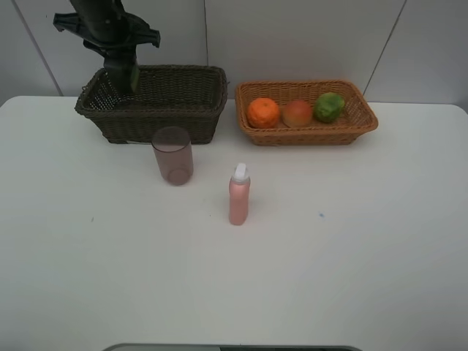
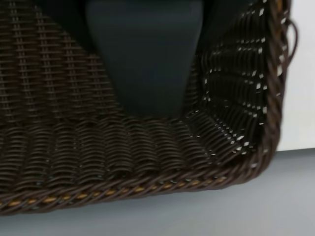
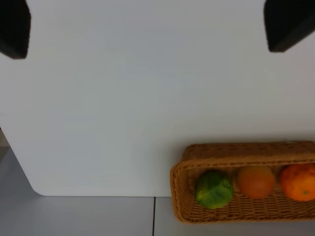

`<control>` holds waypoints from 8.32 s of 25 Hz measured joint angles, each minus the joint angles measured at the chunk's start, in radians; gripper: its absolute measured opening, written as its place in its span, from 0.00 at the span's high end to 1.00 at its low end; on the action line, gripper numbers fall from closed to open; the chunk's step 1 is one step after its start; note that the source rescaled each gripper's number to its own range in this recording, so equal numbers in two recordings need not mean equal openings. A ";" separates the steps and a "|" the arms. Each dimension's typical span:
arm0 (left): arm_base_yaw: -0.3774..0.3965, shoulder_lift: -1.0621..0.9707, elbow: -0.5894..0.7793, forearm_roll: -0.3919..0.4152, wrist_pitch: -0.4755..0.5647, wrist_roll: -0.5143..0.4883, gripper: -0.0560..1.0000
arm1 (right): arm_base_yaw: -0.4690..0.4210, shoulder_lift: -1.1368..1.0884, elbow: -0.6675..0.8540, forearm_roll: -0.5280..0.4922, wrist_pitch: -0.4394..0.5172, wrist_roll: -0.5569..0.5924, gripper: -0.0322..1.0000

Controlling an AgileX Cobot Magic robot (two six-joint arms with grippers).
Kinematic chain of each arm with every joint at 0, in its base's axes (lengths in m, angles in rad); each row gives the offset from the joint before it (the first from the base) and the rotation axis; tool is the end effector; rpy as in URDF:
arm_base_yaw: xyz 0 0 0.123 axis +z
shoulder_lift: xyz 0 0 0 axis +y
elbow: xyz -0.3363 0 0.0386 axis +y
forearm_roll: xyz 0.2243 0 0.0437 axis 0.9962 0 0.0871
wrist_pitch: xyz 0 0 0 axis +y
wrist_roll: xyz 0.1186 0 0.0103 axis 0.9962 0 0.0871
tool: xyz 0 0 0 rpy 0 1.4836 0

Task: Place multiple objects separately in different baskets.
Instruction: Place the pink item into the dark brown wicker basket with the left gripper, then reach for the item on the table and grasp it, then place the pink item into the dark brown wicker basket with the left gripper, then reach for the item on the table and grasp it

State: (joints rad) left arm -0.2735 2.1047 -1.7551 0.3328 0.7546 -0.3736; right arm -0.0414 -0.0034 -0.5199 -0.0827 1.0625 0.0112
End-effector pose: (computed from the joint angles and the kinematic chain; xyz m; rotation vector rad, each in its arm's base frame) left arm 0.4826 -0.1077 0.2601 0.0995 2.5252 0.1301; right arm -0.0574 -0.0062 0.2586 0.0582 2.0212 -0.1177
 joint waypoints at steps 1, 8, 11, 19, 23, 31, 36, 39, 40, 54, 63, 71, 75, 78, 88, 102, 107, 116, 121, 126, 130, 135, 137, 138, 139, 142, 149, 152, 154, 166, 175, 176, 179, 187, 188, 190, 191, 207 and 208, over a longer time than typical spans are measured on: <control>0.002 0.017 0.000 0.000 -0.013 0.000 0.50 | 0.000 0.000 0.000 0.000 0.000 0.000 0.00; 0.026 0.087 0.000 -0.026 -0.057 0.000 0.50 | 0.000 0.000 0.000 0.000 0.000 0.000 0.00; 0.029 0.097 -0.001 -0.047 -0.057 0.000 0.50 | 0.000 0.000 0.000 0.000 0.000 0.000 0.00; 0.059 0.101 -0.001 -0.062 -0.039 0.000 0.50 | 0.000 0.000 0.000 0.000 0.000 0.000 0.00; 0.062 0.101 -0.001 -0.074 -0.032 0.000 0.48 | 0.000 0.000 0.000 0.000 0.000 0.000 0.00; 0.062 0.099 -0.004 -0.087 -0.050 0.000 0.03 | 0.000 0.000 0.000 0.000 0.000 0.000 0.00; 0.061 0.053 -0.004 -0.141 -0.046 0.042 0.02 | 0.000 0.000 0.000 0.000 0.000 0.000 0.00; 0.052 0.017 -0.005 -0.187 -0.017 0.114 0.02 | 0.000 0.000 0.000 0.000 0.000 0.000 0.00; 0.045 0.007 -0.005 -0.199 0.000 0.137 0.02 | 0.000 0.000 0.000 0.000 0.000 0.000 0.00; -0.197 -0.050 -0.013 -0.333 0.210 0.336 0.02 | 0.000 0.000 0.000 0.000 0.000 0.000 0.00; -0.369 -0.058 -0.015 -0.362 0.292 0.311 0.02 | 0.000 0.000 0.000 0.000 0.000 0.000 0.00; -0.479 -0.050 -0.015 -0.363 0.333 0.219 0.02 | 0.000 0.000 0.000 0.000 0.000 0.000 0.00; -0.507 -0.025 -0.017 -0.352 0.365 0.156 0.02 | 0.000 0.000 0.000 0.000 0.000 0.000 0.00; -0.527 -0.005 -0.017 -0.333 0.371 0.128 0.02 | 0.000 0.000 0.000 0.000 0.000 0.000 0.00; -0.556 0.061 -0.017 -0.309 0.419 0.042 0.02 | 0.000 0.000 0.000 0.000 0.000 0.000 0.00; -0.558 0.081 0.122 -0.306 0.306 0.016 0.02 | 0.000 0.000 0.000 0.000 0.000 0.000 0.00; -0.558 0.081 0.149 -0.321 0.252 0.016 0.02 | 0.000 0.000 0.000 0.000 0.000 0.000 0.00; -0.558 0.081 0.149 -0.333 0.244 0.019 0.56 | 0.000 0.000 0.000 0.000 0.000 0.000 0.00; -0.558 0.081 0.149 -0.333 0.244 0.019 0.56 | 0.000 0.000 0.000 0.000 0.000 0.000 0.00; -0.558 0.081 0.149 -0.333 0.244 0.019 0.56 | 0.000 0.000 0.000 0.000 0.000 0.000 0.00; -0.558 0.081 0.149 -0.333 0.244 0.019 0.56 | 0.000 0.000 0.000 0.000 0.000 0.000 0.00; -0.558 0.080 0.149 -0.333 0.254 0.019 0.56 | 0.000 0.000 0.000 0.000 0.000 0.000 0.00; -0.558 0.068 0.148 -0.333 0.260 0.019 0.56 | 0.000 0.000 0.000 0.000 0.000 0.000 0.00; -0.556 0.057 0.141 -0.333 0.268 0.019 0.56 | 0.000 0.000 0.000 0.000 0.000 0.000 0.00; -0.554 0.043 0.127 -0.333 0.282 0.019 0.56 | 0.000 0.000 0.000 0.000 0.000 0.000 0.00; -0.535 0.007 0.070 -0.333 0.329 0.020 0.56 | 0.000 0.000 0.000 0.000 0.000 0.000 0.00; -0.426 -0.018 -0.099 -0.275 0.450 0.027 0.56 | 0.000 0.000 0.000 0.000 0.000 0.000 0.00; -0.366 -0.022 -0.165 -0.234 0.457 0.026 0.56 | 0.000 0.000 0.000 0.000 0.000 0.000 0.00; -0.331 -0.022 -0.190 -0.212 0.459 0.026 0.56 | 0.000 0.000 0.000 0.000 0.000 0.000 0.00; -0.150 -0.007 -0.209 -0.144 0.330 0.030 0.56 | 0.000 0.000 0.000 0.001 0.000 0.000 0.00; -0.090 0.094 -0.209 -0.140 0.283 0.045 0.56 | 0.000 0.000 0.000 0.001 0.000 0.000 0.00; -0.089 0.105 -0.209 -0.140 0.280 0.049 0.56 | 0.000 0.000 0.000 0.001 0.000 0.000 0.00; -0.079 0.144 -0.209 -0.140 0.274 0.063 0.56 | 0.000 0.000 0.000 0.001 0.000 0.000 0.00; -0.046 0.176 -0.204 -0.162 0.224 0.070 0.56 | 0.000 0.000 0.000 0.000 0.000 0.000 0.00; -0.043 0.176 -0.204 -0.170 0.214 0.070 0.56 | 0.000 0.000 0.000 0.000 0.000 0.000 0.00; -0.037 0.176 -0.204 -0.179 0.205 0.071 0.56 | 0.000 0.000 0.000 0.000 0.000 0.000 0.00; -0.033 0.177 -0.204 -0.188 0.201 0.071 0.56 | 0.000 0.000 0.000 0.000 0.000 0.000 0.00; -0.042 0.136 -0.204 -0.262 0.216 0.136 0.08 | 0.000 0.000 0.000 0.000 0.000 0.000 0.00; -0.046 0.123 -0.204 -0.266 0.229 0.154 0.08 | 0.000 0.000 0.000 0.000 0.000 0.000 0.00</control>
State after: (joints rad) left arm -0.3195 2.2275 -1.9592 0.0666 0.9837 -0.2193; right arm -0.0414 -0.0034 -0.5199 -0.0825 1.0625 0.0112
